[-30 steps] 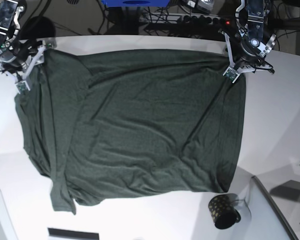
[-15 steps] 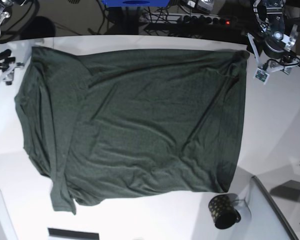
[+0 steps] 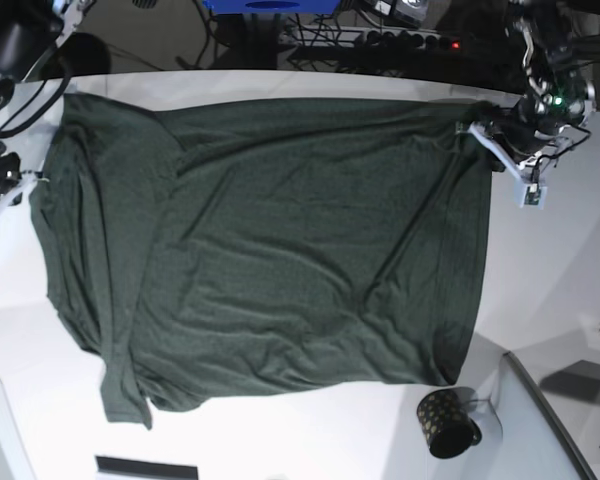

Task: Layout the t-shirt on the table in an organized manner, then fold the t-shirt properly
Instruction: 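Regrasp the shirt's corners with both grippers and pull outward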

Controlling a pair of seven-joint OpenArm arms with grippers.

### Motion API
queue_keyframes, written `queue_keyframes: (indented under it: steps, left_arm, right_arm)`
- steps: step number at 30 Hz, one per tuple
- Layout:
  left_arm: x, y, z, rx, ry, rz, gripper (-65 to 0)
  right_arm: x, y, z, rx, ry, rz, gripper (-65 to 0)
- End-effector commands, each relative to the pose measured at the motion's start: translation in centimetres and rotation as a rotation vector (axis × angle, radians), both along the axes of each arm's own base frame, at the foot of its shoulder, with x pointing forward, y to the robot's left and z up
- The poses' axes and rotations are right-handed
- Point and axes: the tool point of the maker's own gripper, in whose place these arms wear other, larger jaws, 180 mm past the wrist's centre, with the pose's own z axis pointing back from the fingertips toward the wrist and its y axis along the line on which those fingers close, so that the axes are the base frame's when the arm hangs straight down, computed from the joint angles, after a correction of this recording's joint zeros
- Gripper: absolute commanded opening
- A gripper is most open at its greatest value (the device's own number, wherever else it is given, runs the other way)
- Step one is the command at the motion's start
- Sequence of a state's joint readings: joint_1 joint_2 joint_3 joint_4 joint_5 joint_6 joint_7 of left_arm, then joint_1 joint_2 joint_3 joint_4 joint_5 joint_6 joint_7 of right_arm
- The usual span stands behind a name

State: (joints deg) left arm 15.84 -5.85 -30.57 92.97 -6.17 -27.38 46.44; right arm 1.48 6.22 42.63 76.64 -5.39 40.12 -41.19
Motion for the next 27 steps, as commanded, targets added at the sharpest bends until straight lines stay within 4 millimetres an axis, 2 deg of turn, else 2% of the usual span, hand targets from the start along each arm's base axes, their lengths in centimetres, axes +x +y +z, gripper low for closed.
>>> queue_keyframes:
  steps: [1, 4, 8, 11, 15, 19, 24, 27]
  left_arm:
    - [0.7, 0.5, 0.3, 0.007, -0.022, 0.004, -65.0]
    - [0.5, 1.0, -0.5, 0.025, 0.001, 0.011, -65.0]
    - [0.5, 1.5, -1.2, 0.069, -0.020, -0.008, -65.0]
    - [-0.3, 2.4, -2.5, 0.097, 0.007, -0.008, -65.0]
    - [-0.5, 2.6, -3.0, 0.105, 0.009, -0.012, -65.0]
    - [-0.6, 3.1, -2.9, 0.117, 0.015, -0.016, -65.0]
    - [-0.7, 3.1, -2.9, 0.117, 0.017, -0.016, -65.0]
    - [-0.7, 3.1, -2.9, 0.118, 0.017, -0.016, -65.0]
  right_arm:
    - [1.4, -0.7, 1.4, -0.016, -0.057, -0.002, -63.0]
    - [1.6, -0.6, 2.0, -0.030, -0.074, 0.003, -64.5]
    - [2.3, 1.9, 1.7, -0.031, -0.063, 0.089, -64.5]
    - [2.9, 3.8, 1.1, -0.019, -0.046, 0.154, -64.7]
    - [3.0, 5.5, -0.5, 0.021, -0.008, 0.194, -64.7]
    - [2.4, 6.0, -2.8, 0.081, 0.015, 0.181, -64.7]
    - [0.1, 4.5, -4.6, 0.111, 0.063, 0.123, -64.7]
    - [-0.9, 3.6, -4.8, 0.114, 0.070, 0.086, -64.7]
